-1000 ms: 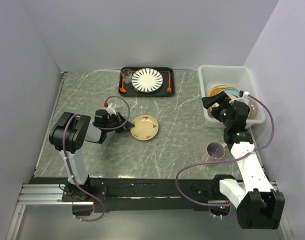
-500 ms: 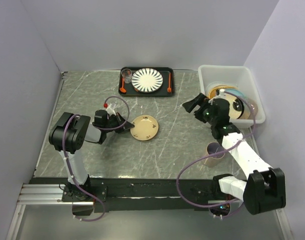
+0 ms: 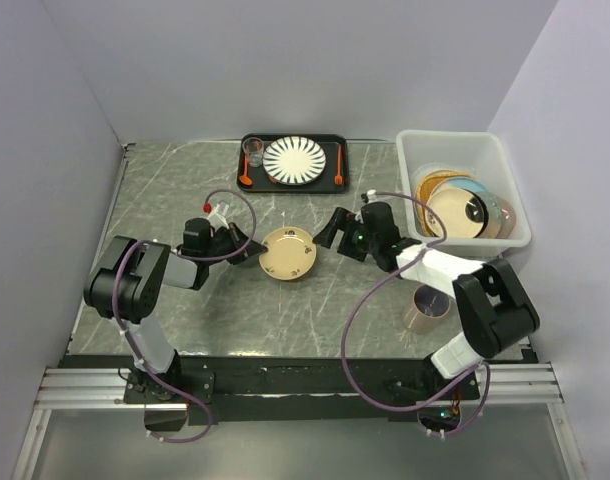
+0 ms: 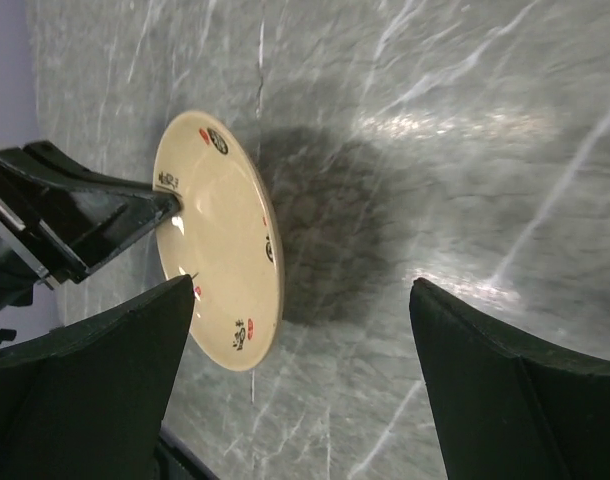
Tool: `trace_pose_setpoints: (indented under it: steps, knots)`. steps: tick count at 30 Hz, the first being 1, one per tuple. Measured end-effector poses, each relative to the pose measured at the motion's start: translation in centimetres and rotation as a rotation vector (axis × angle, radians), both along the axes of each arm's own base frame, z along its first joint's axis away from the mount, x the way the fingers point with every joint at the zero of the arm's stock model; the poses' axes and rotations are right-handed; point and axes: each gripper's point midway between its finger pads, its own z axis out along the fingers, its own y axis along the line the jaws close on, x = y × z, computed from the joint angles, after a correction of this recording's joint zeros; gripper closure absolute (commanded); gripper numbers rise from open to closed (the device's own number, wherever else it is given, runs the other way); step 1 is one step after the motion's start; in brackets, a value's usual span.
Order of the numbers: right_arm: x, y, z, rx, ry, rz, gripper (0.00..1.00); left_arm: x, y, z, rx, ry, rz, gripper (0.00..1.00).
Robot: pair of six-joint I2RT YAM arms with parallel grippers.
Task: Place the plates into the plastic bin on the countertop
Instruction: Pick up the plate at the center of the board.
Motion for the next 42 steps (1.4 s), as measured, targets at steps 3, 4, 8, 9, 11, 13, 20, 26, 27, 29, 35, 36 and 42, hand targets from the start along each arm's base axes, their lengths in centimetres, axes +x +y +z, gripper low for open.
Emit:
trace_pose_setpoints:
  steps: [3,4,8,9,11,13,20,26,27,29,35,36,42]
  knots:
    - [-0.4,1.5,-0.5,0.012,0.014,0.033,0.05,0.1,0.0,0.4,-0.002,-0.010,0.000,0.99]
    - [-0.5,2.0,-0.7,0.013,0.021,0.043,0.05,0.1,0.0,0.4,-0.003,-0.011,0.000,0.99]
    - [-0.6,4.0,-0.8,0.023,0.028,0.086,0.07,0.0,0.0,0.5,-0.004,-0.012,-0.002,0.99]
    - [-0.5,4.5,-0.8,0.027,0.028,0.094,0.09,-0.1,0.0,0.5,-0.005,-0.011,-0.004,0.99]
    - [-0.5,5.1,-0.8,0.036,0.028,0.106,0.12,-0.1,0.0,0.6,-0.005,-0.012,-0.004,0.99]
    - [-0.5,5.6,-0.9,0.046,0.031,0.116,0.19,-0.2,0.0,0.7,-0.005,-0.014,-0.005,0.99]
    - [-0.9,6.1,-2.1,0.049,0.067,0.139,1.00,-0.3,0.1,1.2,-0.004,-0.026,-0.002,0.99]
    - [-0.7,6.4,-1.4,0.086,0.074,0.140,1.00,-0.2,0.5,1.1,-0.002,-0.015,0.014,0.99]
    - [-0.7,6.4,-1.3,0.087,0.073,0.140,1.00,-0.2,0.5,1.1,-0.002,-0.015,0.014,0.99]
    - [-0.7,6.4,-1.3,0.087,0.073,0.140,1.00,-0.2,0.5,1.1,-0.002,-0.015,0.014,0.99]
    - [-0.7,6.5,-1.3,0.088,0.074,0.143,1.00,-0.2,0.5,1.0,-0.001,-0.012,0.014,0.81]
    - [-0.7,6.5,-1.3,0.089,0.074,0.144,1.00,-0.2,0.5,1.0,0.000,-0.012,0.014,0.75]
    - [-0.9,6.6,-1.3,0.085,0.070,0.155,1.00,-0.6,0.2,1.0,-0.003,-0.007,-0.006,0.32]
